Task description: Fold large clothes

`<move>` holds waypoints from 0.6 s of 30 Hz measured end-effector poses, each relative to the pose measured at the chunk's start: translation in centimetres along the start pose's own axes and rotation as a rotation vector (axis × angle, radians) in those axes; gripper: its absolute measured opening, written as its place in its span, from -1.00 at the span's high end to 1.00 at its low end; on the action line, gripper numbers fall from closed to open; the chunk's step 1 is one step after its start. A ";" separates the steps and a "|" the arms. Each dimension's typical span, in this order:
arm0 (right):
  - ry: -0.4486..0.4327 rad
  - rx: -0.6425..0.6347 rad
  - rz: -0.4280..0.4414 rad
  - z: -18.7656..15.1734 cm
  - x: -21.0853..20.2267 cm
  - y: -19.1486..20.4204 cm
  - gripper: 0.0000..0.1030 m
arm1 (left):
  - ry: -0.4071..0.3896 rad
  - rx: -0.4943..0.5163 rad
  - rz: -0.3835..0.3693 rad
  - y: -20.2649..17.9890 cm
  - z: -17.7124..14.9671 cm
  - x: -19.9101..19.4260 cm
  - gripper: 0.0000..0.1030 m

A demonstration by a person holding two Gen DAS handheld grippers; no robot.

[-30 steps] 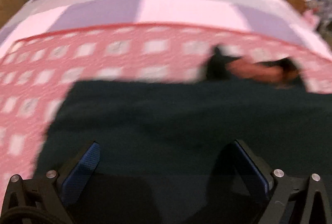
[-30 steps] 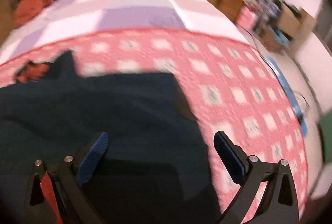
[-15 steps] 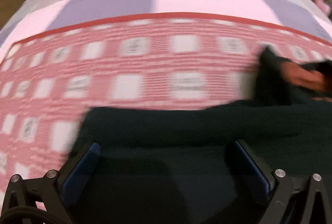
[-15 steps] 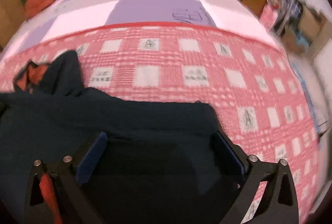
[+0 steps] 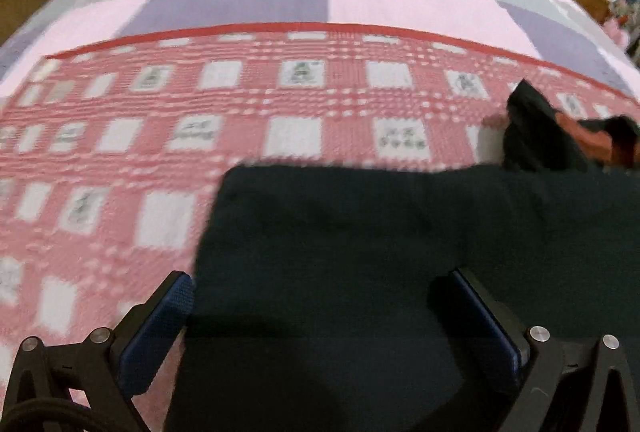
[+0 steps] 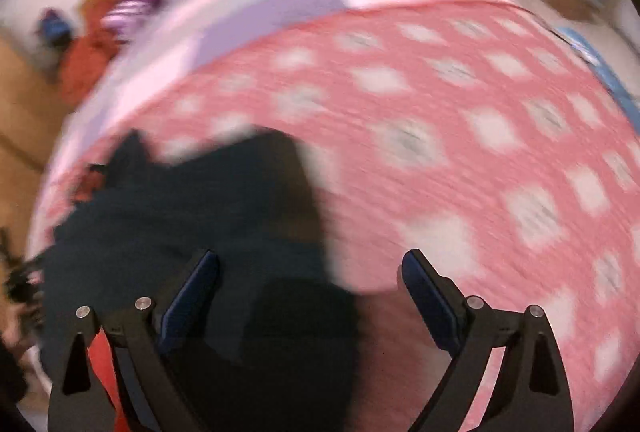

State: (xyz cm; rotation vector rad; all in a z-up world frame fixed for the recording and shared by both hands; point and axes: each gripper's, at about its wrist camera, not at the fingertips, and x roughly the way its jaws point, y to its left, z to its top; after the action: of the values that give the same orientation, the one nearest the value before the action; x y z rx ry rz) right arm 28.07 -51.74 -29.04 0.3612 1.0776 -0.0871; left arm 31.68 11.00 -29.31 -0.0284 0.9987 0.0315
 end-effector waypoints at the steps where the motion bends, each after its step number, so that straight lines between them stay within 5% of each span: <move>1: -0.025 0.004 -0.026 -0.5 -0.9 0.0 -0.84 | -0.007 0.000 0.007 0.1 -0.6 -0.8 -1.00; 6: -0.125 -0.177 -0.197 -4.4 -6.8 3.9 -0.84 | -0.046 -0.029 0.121 1.1 -4.4 -6.6 -1.00; 15: -0.069 -0.322 -0.115 -15.6 -16.9 11.1 -0.86 | -0.022 -0.045 0.143 -4.8 -12.5 -23.2 -1.00; 18: -0.072 -0.339 -0.086 -18.7 -21.4 13.8 -0.86 | 0.006 -0.068 0.032 -7.1 -13.4 -28.0 -1.00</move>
State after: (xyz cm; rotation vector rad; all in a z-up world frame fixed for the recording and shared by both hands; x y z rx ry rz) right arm 5.45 -34.85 -14.83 0.0062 1.0151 0.0064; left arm 5.52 3.00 -12.96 -0.0748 1.0042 0.0946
